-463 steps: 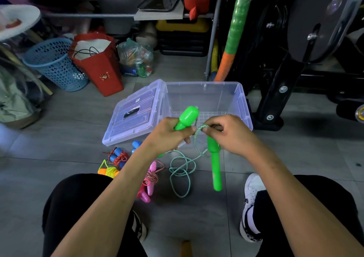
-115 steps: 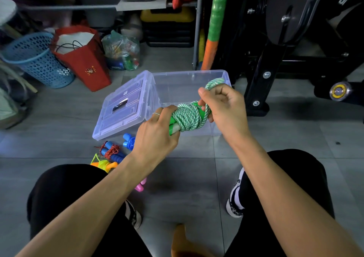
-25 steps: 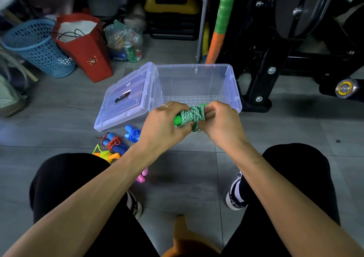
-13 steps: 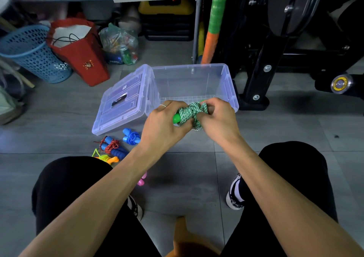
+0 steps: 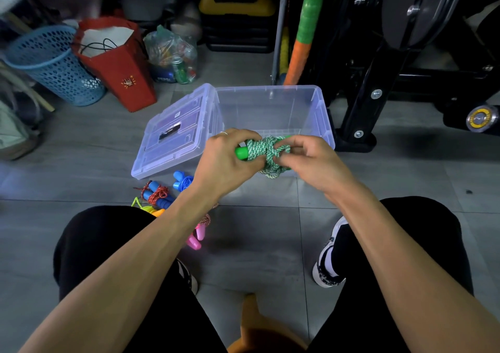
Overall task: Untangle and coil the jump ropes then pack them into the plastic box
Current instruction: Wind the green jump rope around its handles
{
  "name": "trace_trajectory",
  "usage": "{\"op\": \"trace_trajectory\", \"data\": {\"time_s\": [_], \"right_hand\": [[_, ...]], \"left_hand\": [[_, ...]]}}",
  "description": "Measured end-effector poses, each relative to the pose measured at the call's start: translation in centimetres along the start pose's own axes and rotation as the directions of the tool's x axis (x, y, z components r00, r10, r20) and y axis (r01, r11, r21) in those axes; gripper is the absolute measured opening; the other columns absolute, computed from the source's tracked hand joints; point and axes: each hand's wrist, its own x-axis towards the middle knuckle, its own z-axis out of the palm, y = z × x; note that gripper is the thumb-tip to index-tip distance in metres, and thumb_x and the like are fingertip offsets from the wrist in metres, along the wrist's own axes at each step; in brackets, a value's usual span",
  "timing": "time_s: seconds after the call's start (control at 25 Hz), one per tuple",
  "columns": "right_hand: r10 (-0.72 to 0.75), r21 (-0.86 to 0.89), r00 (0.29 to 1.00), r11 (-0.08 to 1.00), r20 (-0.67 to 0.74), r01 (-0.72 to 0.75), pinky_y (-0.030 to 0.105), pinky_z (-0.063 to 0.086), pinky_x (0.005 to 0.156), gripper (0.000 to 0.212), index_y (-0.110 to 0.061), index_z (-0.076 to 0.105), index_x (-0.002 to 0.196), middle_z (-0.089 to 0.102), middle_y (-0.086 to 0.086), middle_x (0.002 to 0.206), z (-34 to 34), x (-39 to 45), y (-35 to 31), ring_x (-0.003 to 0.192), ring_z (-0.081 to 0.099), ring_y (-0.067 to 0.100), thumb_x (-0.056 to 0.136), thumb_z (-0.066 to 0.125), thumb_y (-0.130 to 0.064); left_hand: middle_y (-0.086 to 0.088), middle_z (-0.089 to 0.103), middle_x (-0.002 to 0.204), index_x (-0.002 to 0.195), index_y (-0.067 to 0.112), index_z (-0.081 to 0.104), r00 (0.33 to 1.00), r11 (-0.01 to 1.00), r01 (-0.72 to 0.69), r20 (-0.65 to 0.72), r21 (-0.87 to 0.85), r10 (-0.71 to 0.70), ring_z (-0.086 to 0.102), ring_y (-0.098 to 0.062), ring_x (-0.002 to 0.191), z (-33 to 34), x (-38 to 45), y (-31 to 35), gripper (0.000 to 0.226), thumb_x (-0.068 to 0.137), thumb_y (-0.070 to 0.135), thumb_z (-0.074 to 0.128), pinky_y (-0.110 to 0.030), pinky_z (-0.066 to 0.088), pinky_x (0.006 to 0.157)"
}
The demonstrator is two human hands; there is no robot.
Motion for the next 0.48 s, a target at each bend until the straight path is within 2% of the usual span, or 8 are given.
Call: {"op": "trace_trajectory", "data": {"time_s": [0.08,0.16,0.24,0.36,0.48], "right_hand": [[-0.065,-0.124,0.998,0.99,-0.001,0.065,0.029,0.047,0.065,0.028,-0.02,0.064,0.099,0.068,0.006,0.084,0.5,-0.3,0.3,0.07,0.059,0.015,0.075,0.077,-0.014],[-0.162,-0.268,0.984,0.953,-0.068,0.139,0.015,0.044,0.061,0.03,-0.021,0.061,0.099,0.065,-0.006,0.084,0.9,-0.6,0.2,0.071,0.059,0.007,0.074,0.077,-0.013],[-0.236,-0.321,0.963,0.929,-0.128,0.185,0.007,0.039,0.06,0.029,-0.019,0.062,0.1,0.06,-0.014,0.081,1.0,-0.9,0.1,0.072,0.056,-0.002,0.075,0.076,-0.012],[-0.284,-0.335,0.942,0.918,-0.177,0.214,0.008,0.039,0.057,0.025,-0.016,0.062,0.096,0.06,-0.013,0.076,1.1,-0.8,0.3,0.068,0.055,-0.001,0.076,0.075,-0.011],[-0.197,-0.197,0.964,0.967,-0.176,0.162,0.016,0.041,0.052,0.023,-0.021,0.059,0.085,0.064,-0.005,0.073,1.7,-0.6,0.6,0.061,0.055,0.008,0.074,0.075,-0.009]], "left_hand": [[0.009,0.066,0.088,0.096,0.021,0.074,1.0,1.0,0.027,0.005,0.002,-0.027,0.053,0.001,0.071,-0.2,-0.1,0.0,0.031,0.066,0.019,0.081,-0.001,0.033,0.071],[0.013,0.065,0.085,0.095,0.023,0.074,0.998,0.998,0.054,0.025,-0.008,-0.054,0.053,0.007,0.069,-0.4,-0.1,0.1,0.029,0.068,0.019,0.081,-0.001,0.033,0.068],[0.02,0.062,0.08,0.096,0.023,0.073,0.995,0.995,0.088,0.049,-0.04,-0.086,0.052,0.009,0.065,-0.6,0.0,0.2,0.027,0.071,0.02,0.081,-0.002,0.033,0.064],[0.016,0.062,0.088,0.097,0.025,0.072,0.992,0.992,0.107,0.078,-0.065,-0.102,0.051,0.004,0.071,-0.6,0.1,0.6,0.025,0.074,0.027,0.081,-0.004,0.035,0.067],[0.011,0.062,0.089,0.091,0.024,0.07,0.989,0.989,0.138,0.068,-0.055,-0.134,0.049,0.001,0.071,-0.6,-0.1,0.7,0.022,0.073,0.03,0.081,-0.005,0.035,0.064]]}}
